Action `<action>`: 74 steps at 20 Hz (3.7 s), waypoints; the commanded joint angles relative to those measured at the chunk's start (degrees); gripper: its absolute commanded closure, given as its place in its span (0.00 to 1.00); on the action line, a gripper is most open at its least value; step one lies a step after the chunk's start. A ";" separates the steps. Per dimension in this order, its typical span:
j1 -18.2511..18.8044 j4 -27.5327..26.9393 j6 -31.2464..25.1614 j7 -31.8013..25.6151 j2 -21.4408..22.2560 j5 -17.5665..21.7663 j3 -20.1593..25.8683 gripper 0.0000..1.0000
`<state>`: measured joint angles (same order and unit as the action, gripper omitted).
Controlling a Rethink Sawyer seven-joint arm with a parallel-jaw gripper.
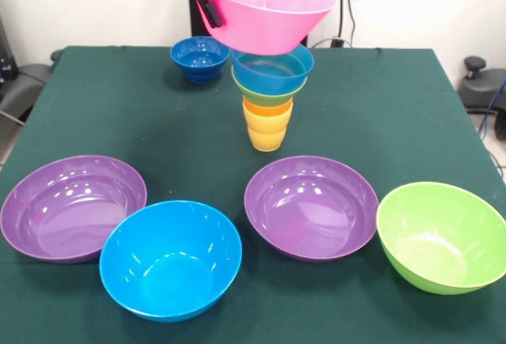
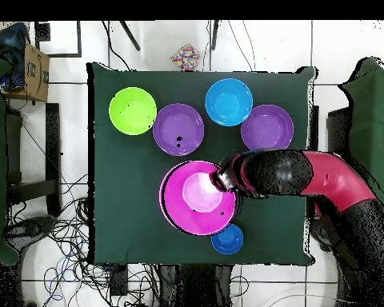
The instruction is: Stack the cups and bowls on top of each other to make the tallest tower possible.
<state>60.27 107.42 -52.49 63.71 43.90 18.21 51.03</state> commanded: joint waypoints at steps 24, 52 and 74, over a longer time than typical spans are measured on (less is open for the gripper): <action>-3.08 4.44 4.08 1.55 -4.81 0.78 -0.22 1.00; -3.08 -0.09 6.74 -1.22 -10.00 2.47 -0.46 1.00; -5.04 -4.78 -1.24 -2.34 -9.52 1.75 -1.10 1.00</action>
<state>58.43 106.07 -48.09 63.71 34.11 18.39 51.00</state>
